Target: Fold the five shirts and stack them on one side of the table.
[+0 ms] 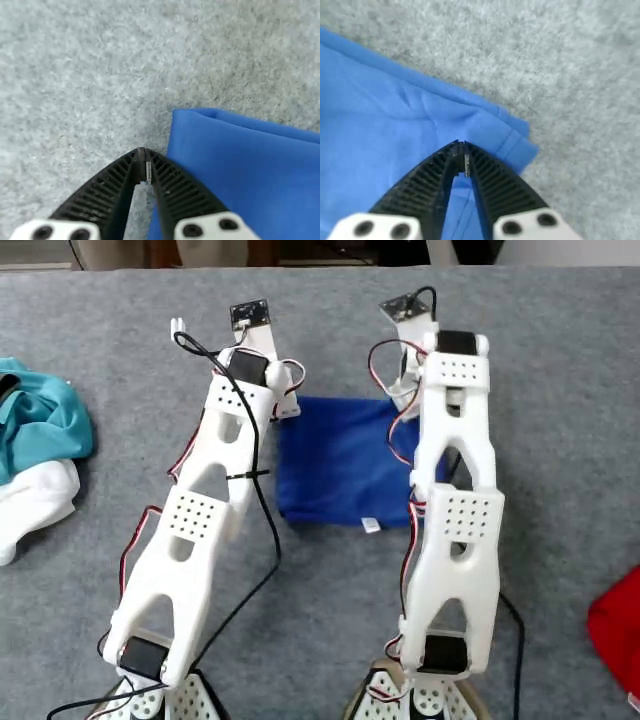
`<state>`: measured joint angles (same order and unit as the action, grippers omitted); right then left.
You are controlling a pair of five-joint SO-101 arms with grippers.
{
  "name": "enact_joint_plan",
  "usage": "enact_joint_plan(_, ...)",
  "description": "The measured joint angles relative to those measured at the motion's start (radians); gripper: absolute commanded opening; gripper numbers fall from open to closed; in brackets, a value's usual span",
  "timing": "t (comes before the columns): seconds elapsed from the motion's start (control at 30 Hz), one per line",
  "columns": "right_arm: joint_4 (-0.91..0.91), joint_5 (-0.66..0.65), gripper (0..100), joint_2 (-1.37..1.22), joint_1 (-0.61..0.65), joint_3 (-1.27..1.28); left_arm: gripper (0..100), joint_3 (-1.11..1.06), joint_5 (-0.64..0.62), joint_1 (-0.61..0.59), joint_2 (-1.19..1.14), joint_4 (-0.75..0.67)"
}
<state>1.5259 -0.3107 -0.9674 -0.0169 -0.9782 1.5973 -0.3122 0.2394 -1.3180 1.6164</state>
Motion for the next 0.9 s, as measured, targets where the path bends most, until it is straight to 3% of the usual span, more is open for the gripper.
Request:
enact_joint_plan(0.23, 0.078, 0.034, 0.5, -0.003, -0.080, -0.135, 2, 0.006, 0.000, 0.000, 0.000, 0.000)
enact_joint_plan(0.5, 0.089, 0.034, 0.5, -0.003, -0.083, -0.120, 2, 0.006, 0.000, 0.000, 0.000, 0.000)
enact_joint_plan(0.73, -0.057, 0.014, 0.5, -0.074, -0.083, -0.015, 2, 0.006, 0.000, 0.000, 0.000, 0.000)
enact_joint_plan(0.9, -0.046, 0.011, 0.5, -0.097, -0.083, -0.054, 2, 0.008, 0.046, 0.000, -0.017, -0.011)
